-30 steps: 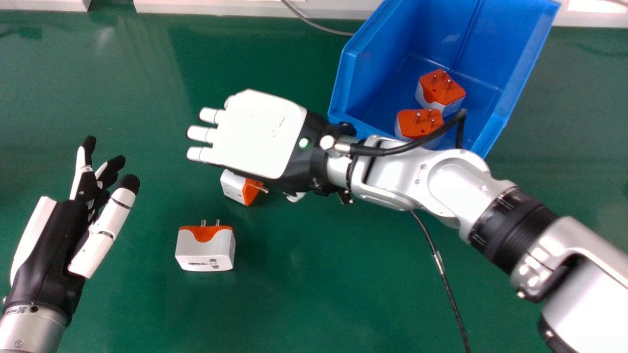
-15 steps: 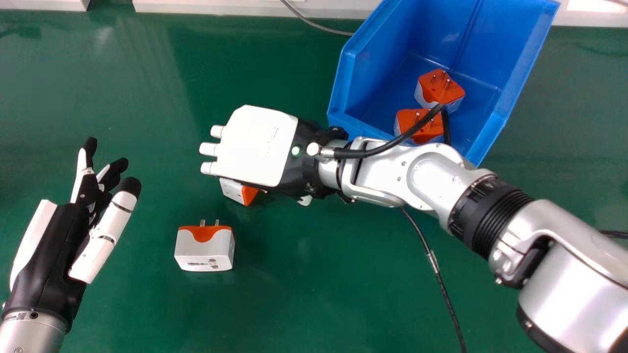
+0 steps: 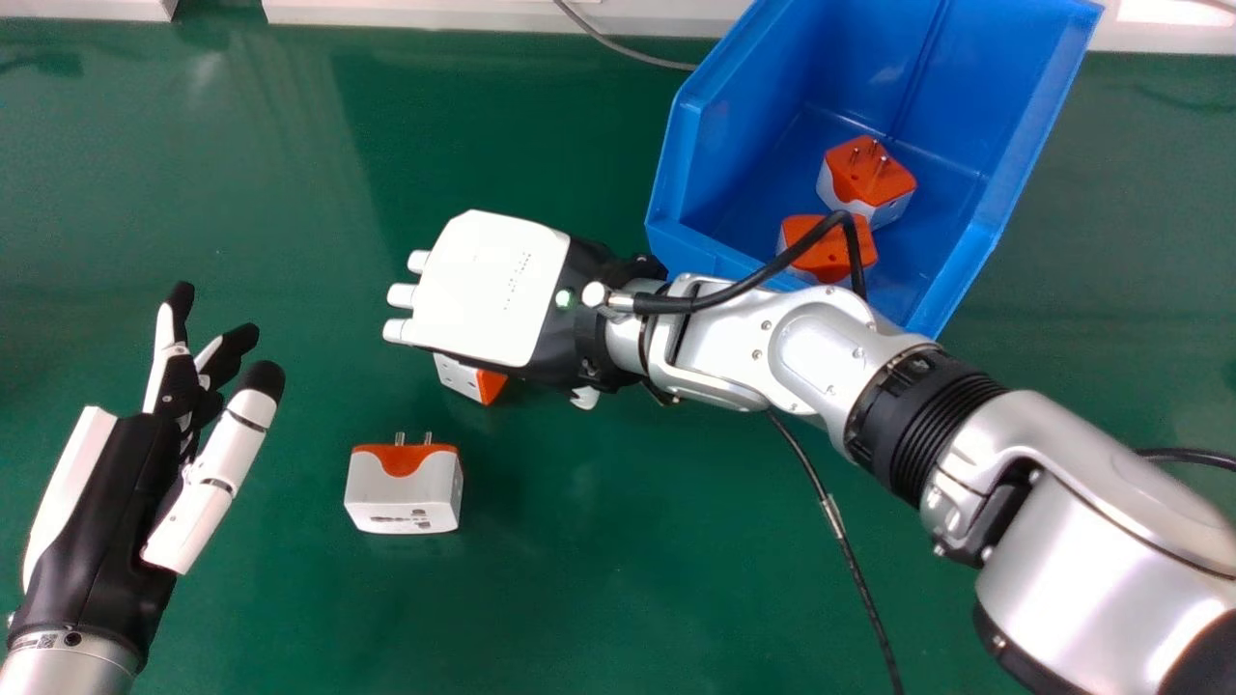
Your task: Pick all objects and put in blue box
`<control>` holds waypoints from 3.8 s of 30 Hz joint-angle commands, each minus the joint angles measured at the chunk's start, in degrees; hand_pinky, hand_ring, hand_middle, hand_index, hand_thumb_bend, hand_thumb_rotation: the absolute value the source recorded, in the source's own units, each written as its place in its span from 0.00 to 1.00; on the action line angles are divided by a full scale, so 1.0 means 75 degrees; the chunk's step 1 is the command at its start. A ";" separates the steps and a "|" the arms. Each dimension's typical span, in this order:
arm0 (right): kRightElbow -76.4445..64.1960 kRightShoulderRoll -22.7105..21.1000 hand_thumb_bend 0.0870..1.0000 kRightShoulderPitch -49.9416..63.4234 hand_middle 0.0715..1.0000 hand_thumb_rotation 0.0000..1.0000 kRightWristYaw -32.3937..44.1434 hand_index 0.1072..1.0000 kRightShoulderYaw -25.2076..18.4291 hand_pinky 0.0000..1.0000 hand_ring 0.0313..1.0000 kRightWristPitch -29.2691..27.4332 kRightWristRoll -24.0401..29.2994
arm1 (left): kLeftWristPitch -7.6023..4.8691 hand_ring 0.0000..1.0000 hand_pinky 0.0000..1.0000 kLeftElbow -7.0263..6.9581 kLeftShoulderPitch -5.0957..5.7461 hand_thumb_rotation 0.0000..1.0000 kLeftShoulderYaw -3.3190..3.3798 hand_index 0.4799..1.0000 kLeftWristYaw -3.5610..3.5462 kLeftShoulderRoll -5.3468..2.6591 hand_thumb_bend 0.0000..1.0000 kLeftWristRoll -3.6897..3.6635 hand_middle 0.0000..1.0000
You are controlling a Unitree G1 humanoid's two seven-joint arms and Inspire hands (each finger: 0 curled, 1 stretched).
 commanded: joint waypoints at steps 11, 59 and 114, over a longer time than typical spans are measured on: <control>0.0618 0.0368 0.65 -0.0595 0.89 0.00 -0.0283 0.85 0.0177 0.76 0.87 0.0238 0.0131 | 0.0024 0.95 0.96 -0.0401 0.0166 0.87 -0.0081 0.84 0.0142 -0.0104 0.40 0.0145 0.94; 0.1202 0.0838 0.46 -0.0184 0.48 0.00 -0.0756 0.41 -0.0427 0.41 0.49 0.0435 0.1690 | 0.0768 0.95 0.98 -0.1822 0.0885 0.85 -0.0408 0.83 0.0272 -0.0708 0.37 0.0323 0.94; -0.1285 -0.0230 0.81 0.0223 0.91 0.44 0.0374 0.87 -0.0962 0.77 0.88 0.0532 0.1732 | 0.0691 0.93 0.94 -0.1222 0.0324 0.87 -0.0409 0.84 0.0226 -0.0482 0.39 0.0397 0.93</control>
